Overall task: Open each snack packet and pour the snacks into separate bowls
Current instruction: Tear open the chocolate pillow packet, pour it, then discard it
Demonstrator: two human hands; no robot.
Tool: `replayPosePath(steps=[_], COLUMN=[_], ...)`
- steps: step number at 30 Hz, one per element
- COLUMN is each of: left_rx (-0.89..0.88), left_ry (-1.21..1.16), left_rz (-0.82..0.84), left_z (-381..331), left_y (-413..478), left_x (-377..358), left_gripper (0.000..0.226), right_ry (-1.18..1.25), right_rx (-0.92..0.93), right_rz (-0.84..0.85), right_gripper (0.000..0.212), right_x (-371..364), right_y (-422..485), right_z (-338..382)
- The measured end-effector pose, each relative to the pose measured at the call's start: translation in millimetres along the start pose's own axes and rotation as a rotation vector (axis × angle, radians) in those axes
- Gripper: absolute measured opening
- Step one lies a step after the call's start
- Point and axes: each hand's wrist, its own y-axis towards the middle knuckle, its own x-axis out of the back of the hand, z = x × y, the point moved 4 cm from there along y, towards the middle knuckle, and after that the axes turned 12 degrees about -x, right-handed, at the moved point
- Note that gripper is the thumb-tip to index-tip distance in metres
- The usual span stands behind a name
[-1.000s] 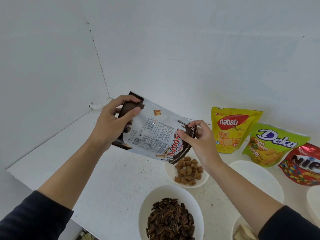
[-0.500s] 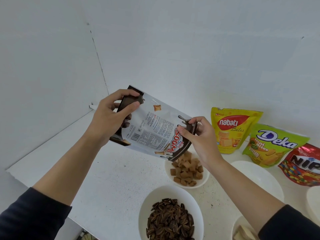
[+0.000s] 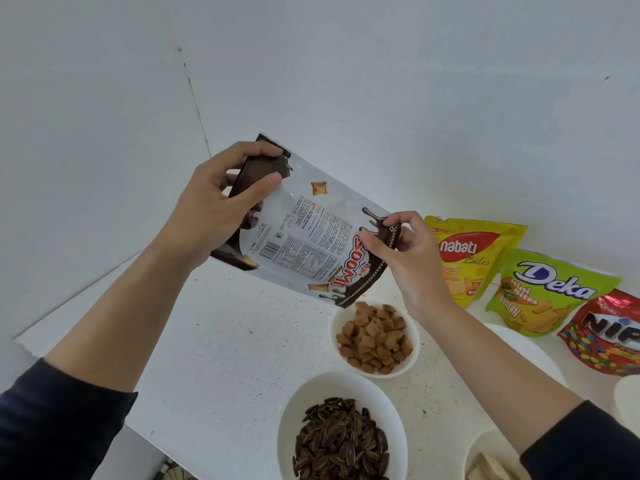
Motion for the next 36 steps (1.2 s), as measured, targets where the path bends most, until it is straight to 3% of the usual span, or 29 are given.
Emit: replayPosePath(steps=[9,16,21,26,31,36], left_rx=[-0.018,-0.180,-0.168,-0.288,-0.299,-0.326], left_ry=[0.175,0.328,0.259,0.314,0.285,0.309], left_rz=[0.361,0.420,0.561,0.453,0.352,0.297], left_z=[4.9,1.6,-0.9,-1.6,7.0,8.2], left_y=[-6.4,-4.1,-4.0,-5.3,-17.2,-16.7], left_x=[-29.6,-45.9,-51.5,-53.5,-63.7,-61.4], left_gripper=[0.041,0.048,0.063,0.040,0.028,0.031], right_ry=[-0.005,0.040,0.135,0.150,0.091,-0.272], right_rx=[-0.105,-0.109,-0.102,-0.128,-0.153,0.021], right_rz=[-0.030,-0.059,-0.055,-0.041,-0.091,-0.265], right_gripper=[0.033,0.044,0.043,0.044,0.061,0.071], right_x=[19.9,31.6,34.5,34.1,34.2,34.5], right_y=[-8.9,-10.1,-4.5,-4.7,-9.3,-8.8], right_z=[-41.2,-54.5,-49.4,-56.9,-71.5,-46.2])
